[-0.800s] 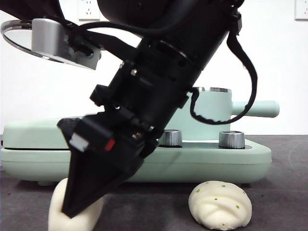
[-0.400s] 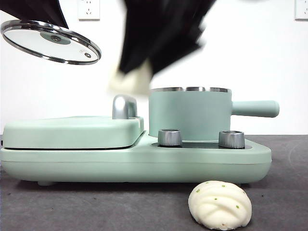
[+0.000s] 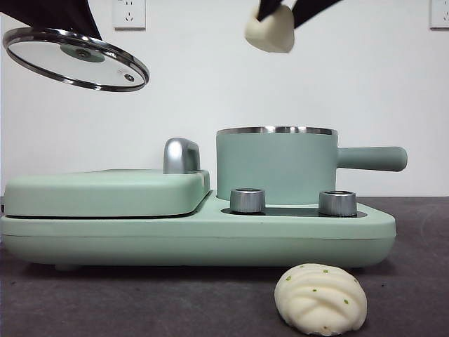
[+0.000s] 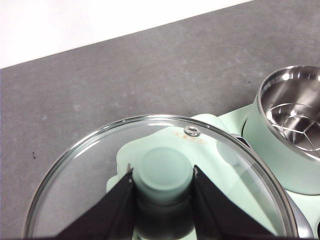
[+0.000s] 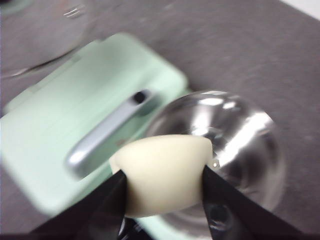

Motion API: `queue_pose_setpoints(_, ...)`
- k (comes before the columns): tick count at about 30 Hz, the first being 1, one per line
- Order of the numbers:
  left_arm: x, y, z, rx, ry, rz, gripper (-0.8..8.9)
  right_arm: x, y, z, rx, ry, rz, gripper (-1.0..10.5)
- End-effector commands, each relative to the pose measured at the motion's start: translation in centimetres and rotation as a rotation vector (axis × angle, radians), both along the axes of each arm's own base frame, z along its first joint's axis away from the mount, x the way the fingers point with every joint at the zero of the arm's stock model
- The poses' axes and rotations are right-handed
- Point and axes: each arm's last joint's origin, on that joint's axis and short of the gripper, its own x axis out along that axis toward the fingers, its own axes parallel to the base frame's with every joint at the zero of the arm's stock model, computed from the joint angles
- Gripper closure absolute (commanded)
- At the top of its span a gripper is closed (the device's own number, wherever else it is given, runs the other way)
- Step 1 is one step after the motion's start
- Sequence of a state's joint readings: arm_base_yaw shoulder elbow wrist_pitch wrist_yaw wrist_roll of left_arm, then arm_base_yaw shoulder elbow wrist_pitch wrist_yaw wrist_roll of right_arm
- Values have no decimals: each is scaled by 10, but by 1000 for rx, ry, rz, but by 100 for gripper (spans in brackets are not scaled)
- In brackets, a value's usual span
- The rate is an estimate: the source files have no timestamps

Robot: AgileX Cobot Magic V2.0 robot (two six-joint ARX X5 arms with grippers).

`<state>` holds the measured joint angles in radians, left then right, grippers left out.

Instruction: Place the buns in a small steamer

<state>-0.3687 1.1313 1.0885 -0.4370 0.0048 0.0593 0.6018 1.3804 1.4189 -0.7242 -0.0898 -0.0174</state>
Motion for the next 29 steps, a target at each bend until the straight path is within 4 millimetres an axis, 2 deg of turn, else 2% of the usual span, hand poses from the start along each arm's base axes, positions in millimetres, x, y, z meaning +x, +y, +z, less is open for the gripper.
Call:
queue_pose_setpoints(1,0,-1,10,-15,-55,-8,803,26,4,-6,14,33,-13,730)
queue_pose_setpoints(10,0,-1,10,-16,-58,-8,803,85,29,-50,-62,122,-7,730)
queue_pose_setpoints(16,0,-1,11,-18,-62,-8,803,103,38,-77,-134,147,-29,730)
queue_pose_setpoints(21,0,-1,11,-18,-62,-8,803,109,40,-90,-182,150,-11,691)
queue_pose_setpoints(23,0,-1,10,-19,-61,-7,803,109,41,-92,-184,156,-7,582)
queue_pose_setpoints(25,0,-1,10,-21,-59,-6,803,109,41,-89,-180,148,-7,568)
queue_pose_setpoints(27,0,-1,10,-20,-59,-6,803,105,38,-72,-163,119,-11,568)
queue_pose_setpoints(29,0,-1,10,-21,-59,-6,803,92,30,-40,-118,63,-24,569)
